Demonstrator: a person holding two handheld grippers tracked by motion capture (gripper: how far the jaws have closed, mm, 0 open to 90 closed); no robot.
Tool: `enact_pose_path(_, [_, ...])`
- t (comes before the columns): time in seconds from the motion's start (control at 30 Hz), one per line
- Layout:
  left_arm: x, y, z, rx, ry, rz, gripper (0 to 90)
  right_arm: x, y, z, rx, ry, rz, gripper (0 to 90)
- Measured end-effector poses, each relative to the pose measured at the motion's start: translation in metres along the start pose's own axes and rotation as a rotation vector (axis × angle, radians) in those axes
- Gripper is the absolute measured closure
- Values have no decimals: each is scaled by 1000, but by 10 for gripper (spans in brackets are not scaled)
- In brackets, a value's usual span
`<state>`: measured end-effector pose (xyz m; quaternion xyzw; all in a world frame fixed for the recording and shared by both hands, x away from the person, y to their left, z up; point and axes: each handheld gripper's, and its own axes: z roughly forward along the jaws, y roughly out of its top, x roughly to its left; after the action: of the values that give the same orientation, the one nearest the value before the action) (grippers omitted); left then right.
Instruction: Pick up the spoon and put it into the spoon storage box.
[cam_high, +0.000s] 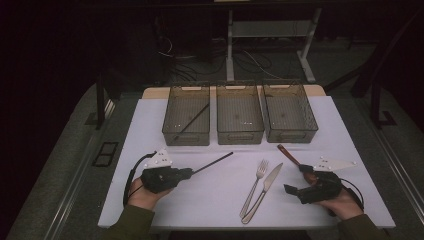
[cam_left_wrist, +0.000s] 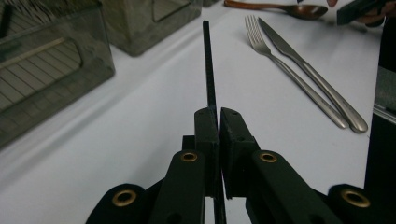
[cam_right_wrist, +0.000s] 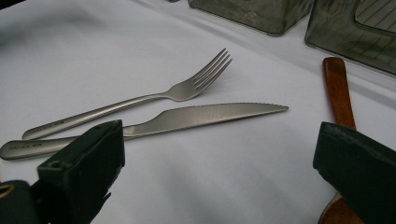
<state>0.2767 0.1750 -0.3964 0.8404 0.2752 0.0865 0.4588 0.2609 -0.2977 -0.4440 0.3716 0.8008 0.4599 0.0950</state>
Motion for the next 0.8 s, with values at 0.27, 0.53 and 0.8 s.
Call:
enact_pose_path(0.27, [12,12,-1,-32,37,-17,861,0,0,0,-2,1,2,24])
enact_pose_path(0.53, [26,23,-1,-59,80,-39,861,1,0,0,-6,3,4,24])
enact_pose_path(0.8, [47,42,1,-70,128,-55,860,1,0,-1,-9,0,4,24])
